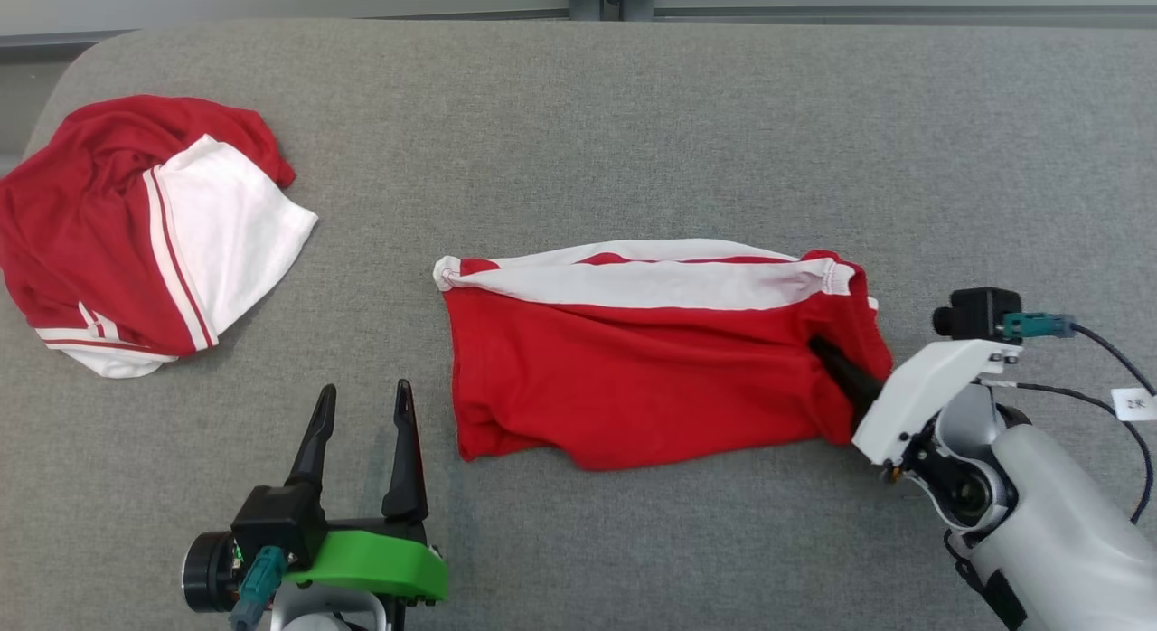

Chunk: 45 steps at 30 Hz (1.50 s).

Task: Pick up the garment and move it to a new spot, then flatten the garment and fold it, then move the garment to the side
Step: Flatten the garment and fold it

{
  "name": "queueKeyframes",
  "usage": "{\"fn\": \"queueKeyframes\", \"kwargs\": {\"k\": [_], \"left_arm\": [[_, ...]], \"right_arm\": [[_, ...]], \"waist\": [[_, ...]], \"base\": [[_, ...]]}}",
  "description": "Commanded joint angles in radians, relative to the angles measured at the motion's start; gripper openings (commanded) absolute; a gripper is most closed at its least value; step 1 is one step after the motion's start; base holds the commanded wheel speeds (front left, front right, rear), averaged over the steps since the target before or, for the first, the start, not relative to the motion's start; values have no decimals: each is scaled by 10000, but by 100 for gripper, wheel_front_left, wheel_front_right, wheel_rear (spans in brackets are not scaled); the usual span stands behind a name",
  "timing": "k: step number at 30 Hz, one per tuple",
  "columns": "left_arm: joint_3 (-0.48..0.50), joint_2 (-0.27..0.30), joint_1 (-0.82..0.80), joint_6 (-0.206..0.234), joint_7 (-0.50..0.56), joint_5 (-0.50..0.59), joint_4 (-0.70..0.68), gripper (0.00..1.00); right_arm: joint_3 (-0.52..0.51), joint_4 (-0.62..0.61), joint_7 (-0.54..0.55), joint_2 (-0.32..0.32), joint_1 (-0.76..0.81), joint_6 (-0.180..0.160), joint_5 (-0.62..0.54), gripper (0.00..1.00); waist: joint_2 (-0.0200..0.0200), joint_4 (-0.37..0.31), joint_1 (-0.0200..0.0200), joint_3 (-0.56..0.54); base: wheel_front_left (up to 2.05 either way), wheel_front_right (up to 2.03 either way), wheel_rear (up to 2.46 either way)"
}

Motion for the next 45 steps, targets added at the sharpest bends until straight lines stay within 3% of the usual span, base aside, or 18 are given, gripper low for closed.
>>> {"fn": "queueKeyframes", "kwargs": {"k": [1, 8, 12, 17, 21, 25, 30, 35, 36, 38, 40, 45], "left_arm": [[127, -64, 186, -79, -2, 176, -19, 100], [501, -138, 551, -431, -2, 312, -89, 100], [575, -176, 808, -524, -2, 355, -178, 100], [438, -188, 1044, -493, -1, 126, -148, 100], [184, -184, 1094, -406, -3, 21, -65, 100], [-27, -183, 960, -430, -1, 52, 82, 100], [-194, -181, 756, -360, -1, -1, 271, 100], [-366, -181, 758, -366, -1, -25, 420, 100], [-381, -181, 779, -347, -3, -56, 448, 100], [-429, -182, 823, -310, -1, -108, 487, 100], [-430, -182, 864, -313, -1, -189, 518, 100], [-384, -182, 952, -345, -1, -180, 584, 100]], "right_arm": [[-216, 14, 57, -266, 160, -18, 537, 0], [-1962, 376, 130, -2313, 697, -13, 2245, 0], [-2897, 814, 199, -3489, 1070, -10, 2438, 0], [-3352, 187, 538, -3772, 1227, -10, 2691, 0], [-2883, -961, 1074, -3194, 1115, -10, 2480, 0], [-2107, -1607, 1413, -2034, 649, -9, 1851, 0], [-1427, -1184, 1393, -458, -102, -10, 587, 0], [-1235, -619, 1280, 441, -623, -10, -418, 0], [-1197, -558, 1272, 493, -650, -10, -601, 7], [-1222, -405, 1212, 585, -670, -10, -905, 44], [-1132, -360, 1160, 525, -605, -10, -1296, 100], [-973, -866, 685, 660, -244, -10, -1231, 100]], "waist": [[0, -65, 0, -89], [0, -221, 0, -397], [0, -217, 0, -527], [0, -287, 0, -672], [0, -430, 0, -696], [0, -559, 0, -690], [0, -600, 0, -689], [0, -480, 0, -700], [0, -449, 0, -712], [0, -378, 0, -721], [0, -320, 0, -718], [0, -217, 0, -798]], "base": [[0, 0, 0], [0, 0, 0], [0, 0, 0], [0, 0, 0], [0, 0, 0], [0, 0, 0], [0, 0, 0], [0, 0, 0], [0, 0, 0], [0, 0, 0], [0, 0, 0], [0, 0, 0]]}}
